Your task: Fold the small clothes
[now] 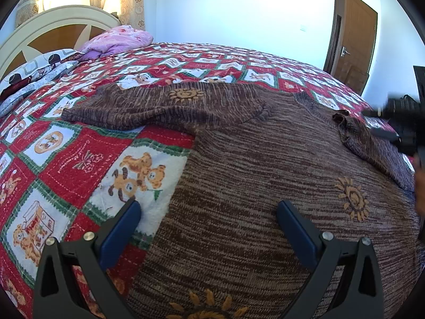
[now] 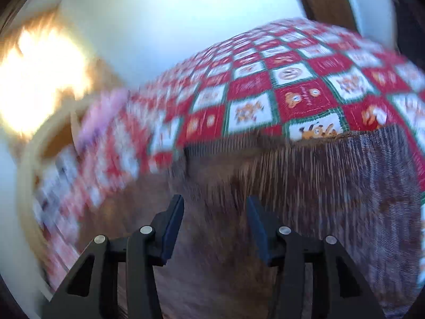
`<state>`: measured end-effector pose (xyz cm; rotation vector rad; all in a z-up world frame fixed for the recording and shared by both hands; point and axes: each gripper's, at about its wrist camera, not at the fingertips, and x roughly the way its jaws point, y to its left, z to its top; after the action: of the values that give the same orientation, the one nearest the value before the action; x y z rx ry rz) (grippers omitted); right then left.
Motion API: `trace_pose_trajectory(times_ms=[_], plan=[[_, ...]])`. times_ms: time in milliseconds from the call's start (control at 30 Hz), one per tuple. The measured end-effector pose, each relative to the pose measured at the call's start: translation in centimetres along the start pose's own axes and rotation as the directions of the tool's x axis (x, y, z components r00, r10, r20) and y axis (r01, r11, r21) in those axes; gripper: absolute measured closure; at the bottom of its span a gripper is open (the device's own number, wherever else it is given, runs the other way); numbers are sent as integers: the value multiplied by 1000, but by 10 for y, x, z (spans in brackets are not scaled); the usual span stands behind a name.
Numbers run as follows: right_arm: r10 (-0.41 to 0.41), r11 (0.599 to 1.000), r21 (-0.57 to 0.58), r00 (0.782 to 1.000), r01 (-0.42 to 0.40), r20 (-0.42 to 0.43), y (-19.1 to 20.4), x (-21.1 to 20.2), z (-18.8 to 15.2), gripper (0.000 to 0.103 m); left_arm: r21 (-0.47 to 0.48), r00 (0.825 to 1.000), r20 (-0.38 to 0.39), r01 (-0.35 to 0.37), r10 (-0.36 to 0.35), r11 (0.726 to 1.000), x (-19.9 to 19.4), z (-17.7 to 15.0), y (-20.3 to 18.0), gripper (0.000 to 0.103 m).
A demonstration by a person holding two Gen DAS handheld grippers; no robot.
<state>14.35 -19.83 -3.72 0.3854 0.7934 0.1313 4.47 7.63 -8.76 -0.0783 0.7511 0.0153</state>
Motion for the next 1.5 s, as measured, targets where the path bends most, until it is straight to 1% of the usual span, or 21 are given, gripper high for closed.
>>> trace_pose_trajectory(times_ms=[67,133,200,233,267,300,333,500,600,667,733,800,900,967,1033,1133,1200,1267,1333,1433,1500], plan=[[-91,977,-197,996,86,-18,19,-2,-24,52,0,1000,0,0,0,1000,0,0,0,0],[-153,915,-380,988,137,-12,40,3,-45,52,0,1000,-1,0,0,1000,0,0,0,0],[-201,877,-450,979,170,-21,42,12,-57,53,0,1000,-1,0,0,1000,0,0,0,0],[-244,867,-453,970,208,-22,41,21,-56,54,1,1000,-2,-1,1,1000,0,0,0,0],[-248,878,-426,969,217,-17,37,22,-53,60,0,1000,0,0,0,1000,0,0,0,0],[-247,889,-401,969,221,-14,34,20,-50,87,-1,1000,-1,2,-2,1000,0,0,0,0],[-254,900,-370,967,231,-13,29,19,-44,94,-1,1000,-1,1,-1,1000,0,0,0,0],[-168,944,-292,986,155,-21,24,-3,-42,94,0,1000,0,0,0,1000,0,0,0,0],[-165,931,-340,985,136,-58,34,-6,-60,91,0,1000,0,0,0,1000,1,1,-1,0],[-168,921,-363,985,140,-49,37,-5,-72,76,-1,1000,-1,1,-1,1000,0,0,0,0],[-114,925,-370,992,87,-52,40,-7,-76,34,-1,1000,-1,2,-2,1000,0,0,1,0],[-67,937,-348,996,40,-66,45,-12,-75,33,-1,1000,0,1,-1,1000,0,0,1,0],[-39,944,-328,999,45,23,51,-35,-68,49,-1,1000,0,1,-1,1000,-1,0,1,0],[-102,960,-250,989,127,110,41,-51,-53,50,-1,1000,0,0,0,1000,0,0,1,0],[-197,962,-161,970,219,140,22,-52,-44,50,-1,1000,0,1,-1,1000,0,0,1,0],[-299,944,-113,947,311,115,-7,-36,-46,50,-1,1000,1,0,0,1000,0,0,0,0],[-354,928,-114,935,356,41,-22,-15,-59,49,-1,1000,0,1,-1,1000,0,0,1,0],[-331,938,-94,942,335,54,-24,-21,-57,42,-1,1000,0,0,0,1000,0,-1,1,0],[-354,927,-121,934,356,42,-20,-16,-59,38,0,1000,-1,-1,1,1000,0,0,0,0],[-396,902,-163,917,399,53,-10,-13,-61,37,-5,1000,-7,7,-7,1000,1,0,2,0],[-384,909,-153,922,387,53,-14,-14,-60,36,-2,1000,-22,19,-19,1000,0,2,3,0]])
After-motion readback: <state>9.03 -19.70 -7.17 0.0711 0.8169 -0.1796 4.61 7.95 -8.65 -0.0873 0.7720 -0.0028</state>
